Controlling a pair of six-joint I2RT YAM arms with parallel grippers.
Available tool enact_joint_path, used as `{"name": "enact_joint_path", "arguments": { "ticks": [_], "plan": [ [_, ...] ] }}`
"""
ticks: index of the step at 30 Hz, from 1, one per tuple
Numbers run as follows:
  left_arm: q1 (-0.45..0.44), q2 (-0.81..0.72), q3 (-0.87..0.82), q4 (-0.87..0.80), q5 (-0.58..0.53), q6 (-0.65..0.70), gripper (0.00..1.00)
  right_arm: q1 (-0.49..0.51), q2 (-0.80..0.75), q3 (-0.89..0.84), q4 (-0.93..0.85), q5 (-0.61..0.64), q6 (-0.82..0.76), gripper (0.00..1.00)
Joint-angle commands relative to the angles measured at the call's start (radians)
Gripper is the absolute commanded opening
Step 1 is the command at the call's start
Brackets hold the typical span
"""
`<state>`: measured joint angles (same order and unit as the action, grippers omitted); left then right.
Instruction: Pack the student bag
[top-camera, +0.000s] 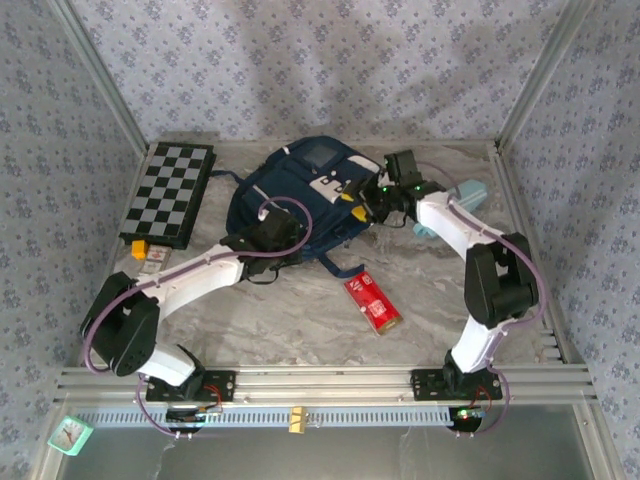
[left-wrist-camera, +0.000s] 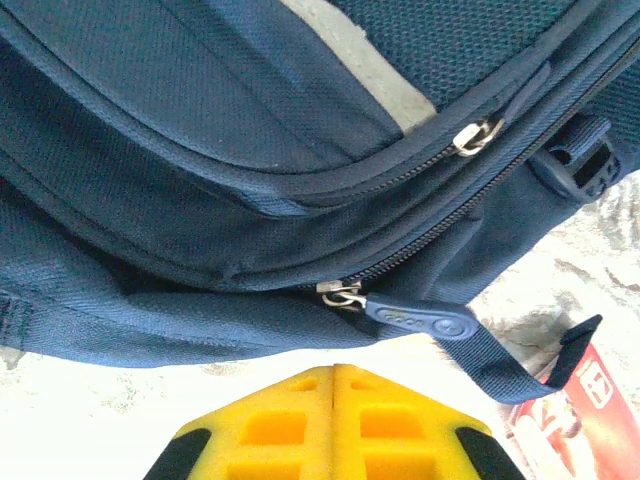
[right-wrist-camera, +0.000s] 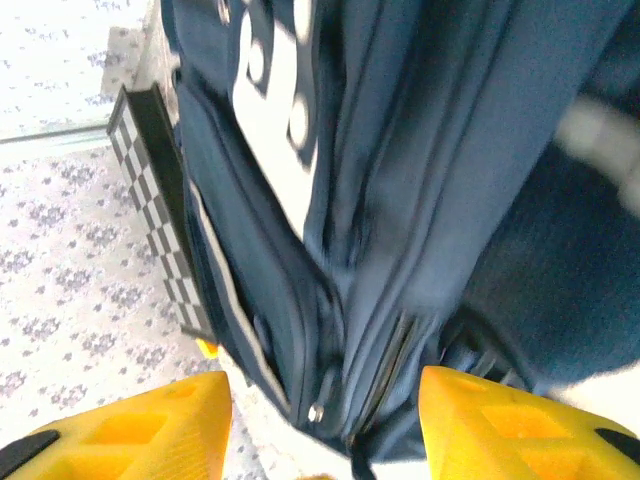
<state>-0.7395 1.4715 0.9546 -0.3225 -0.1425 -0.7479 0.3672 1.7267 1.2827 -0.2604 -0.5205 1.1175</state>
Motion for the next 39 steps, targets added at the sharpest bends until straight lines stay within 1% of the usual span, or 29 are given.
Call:
{"name": "enact_joint_path", "arguments": {
  "ticks": [1,3,5,6,10,12,13,15,20,24,26,28,30,31,32,35,39],
  "plan": [
    [0.012,0.019,0.032,-0.024,0.006,0.017,0.0,0.095,-0.009,-0.065,0.087,0.004,0.084,0.53],
    [0.014,0.025,0.048,-0.042,0.013,0.019,0.0,0.12,0.009,-0.081,0.108,0.045,0.106,0.54],
    [0.013,0.016,0.064,-0.057,0.014,0.024,0.0,0.139,0.036,-0.082,0.195,0.045,0.139,0.53],
    [0.013,0.011,0.065,-0.056,0.01,0.022,0.0,0.148,0.055,-0.079,0.204,0.042,0.142,0.54],
    [0.022,-0.005,0.059,-0.073,-0.025,0.004,0.01,0.176,0.116,-0.016,0.186,0.065,0.137,0.53],
    [0.036,-0.007,0.048,-0.07,-0.015,-0.009,0.01,0.182,0.129,-0.012,0.213,0.086,0.137,0.53],
    [0.04,-0.01,0.04,-0.063,-0.007,-0.014,0.01,0.186,0.136,-0.004,0.197,0.101,0.125,0.53],
    [0.044,-0.018,0.03,-0.059,-0.006,-0.017,0.01,0.188,0.142,0.006,0.186,0.127,0.105,0.54],
    [0.059,-0.044,0.016,-0.05,-0.009,-0.024,0.01,0.197,0.147,-0.009,0.335,0.139,0.116,0.55],
    [0.072,-0.06,0.014,-0.052,-0.008,-0.028,0.02,0.207,0.122,0.0,0.392,0.181,0.103,0.55],
    [0.073,-0.067,0.011,-0.053,-0.009,-0.03,0.02,0.211,0.116,0.011,0.379,0.204,0.097,0.54],
    [0.076,-0.073,0.007,-0.051,-0.009,-0.038,0.02,0.216,0.132,0.033,0.318,0.226,0.093,0.54],
    [0.076,-0.084,0.005,-0.044,-0.009,-0.045,0.02,0.227,0.153,0.025,0.339,0.236,0.098,0.54],
    [0.075,-0.088,0.004,-0.042,-0.009,-0.047,0.03,0.232,0.162,0.014,0.358,0.245,0.102,0.53],
    [0.075,-0.092,0.003,-0.039,-0.006,-0.047,0.04,0.234,0.169,0.005,0.389,0.245,0.112,0.49],
    [0.076,-0.105,0.003,-0.043,0.001,-0.05,0.06,0.236,0.176,-0.004,0.459,0.23,0.145,0.34],
    [0.071,-0.125,0.003,-0.054,0.003,-0.056,0.11,0.24,0.13,0.023,0.392,0.28,0.126,0.17]
  ]
}}
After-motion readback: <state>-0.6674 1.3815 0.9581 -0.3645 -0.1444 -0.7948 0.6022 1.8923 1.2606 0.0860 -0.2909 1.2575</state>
